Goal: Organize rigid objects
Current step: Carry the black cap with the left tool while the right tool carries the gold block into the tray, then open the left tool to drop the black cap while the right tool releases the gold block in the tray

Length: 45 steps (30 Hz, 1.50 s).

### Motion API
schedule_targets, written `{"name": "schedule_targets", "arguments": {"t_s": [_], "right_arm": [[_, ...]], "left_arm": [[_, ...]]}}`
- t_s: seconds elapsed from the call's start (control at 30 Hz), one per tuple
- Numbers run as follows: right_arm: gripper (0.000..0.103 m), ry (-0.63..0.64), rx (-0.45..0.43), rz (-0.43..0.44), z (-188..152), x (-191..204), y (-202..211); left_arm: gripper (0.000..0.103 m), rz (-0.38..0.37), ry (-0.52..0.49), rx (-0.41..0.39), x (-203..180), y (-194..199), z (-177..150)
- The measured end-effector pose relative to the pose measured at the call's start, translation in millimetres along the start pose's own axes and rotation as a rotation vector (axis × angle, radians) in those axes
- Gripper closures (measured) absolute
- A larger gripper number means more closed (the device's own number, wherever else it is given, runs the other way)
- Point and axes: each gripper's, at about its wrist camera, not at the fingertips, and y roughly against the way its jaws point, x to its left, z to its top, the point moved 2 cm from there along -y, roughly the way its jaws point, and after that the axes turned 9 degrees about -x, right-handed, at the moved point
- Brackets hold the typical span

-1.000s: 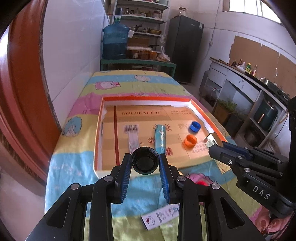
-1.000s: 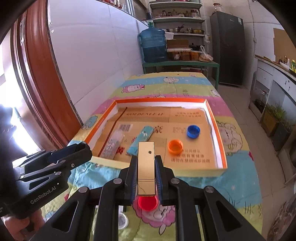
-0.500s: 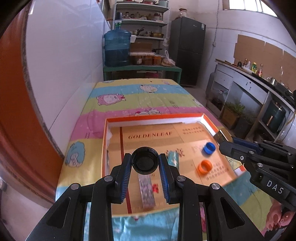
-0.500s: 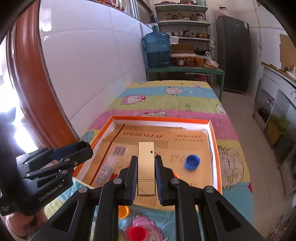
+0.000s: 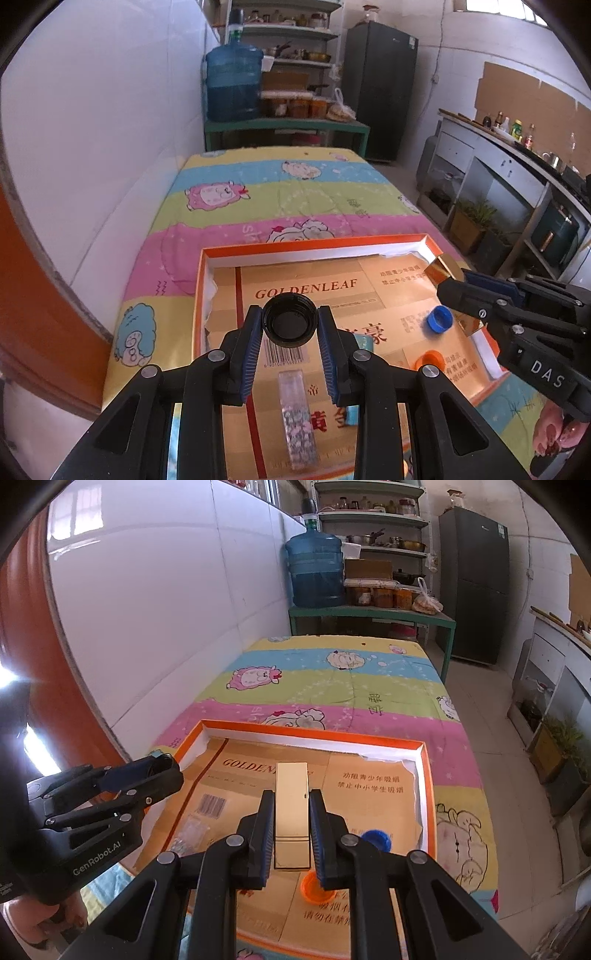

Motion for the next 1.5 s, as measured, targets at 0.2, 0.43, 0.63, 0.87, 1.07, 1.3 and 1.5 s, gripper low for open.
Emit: {"name": "schedule_targets", "arguments": {"t_s": [0.2, 0.43, 0.63, 0.87, 1.07, 1.3, 1.5], "right_arm": [[0.085, -0.002, 0.042, 0.003, 7, -8, -27], [0.085, -0.002, 0.103, -0.010, 8, -17, -60], [0.085, -0.010, 0.149, -0.008, 4, -21, -80], [0.085, -0.007, 0.188, -0.010, 0, -20, -95], [0.085, -0.009, 0.221, -0.015, -7, -21, -106], [0.085, -0.015, 0.244, -0.013, -12, -22, -112], [0.085, -0.006, 0.253, -0.019, -13, -22, -113]], "left_arm": [[0.073, 0.004, 0.020, 0.060, 5, -27, 4], [0.073, 0.007, 0.049, 0.129, 11, -54, 5], [0.073, 0.010, 0.071, 0.159, 14, -71, 5], [0.073, 0.014, 0.100, 0.202, 18, -92, 2], [0.073, 0.023, 0.103, 0.224, 18, -100, -6], [0.072, -0.005, 0.130, 0.215, 20, -99, -7], [0.071, -0.020, 0.141, 0.212, 21, -97, -7]]}}
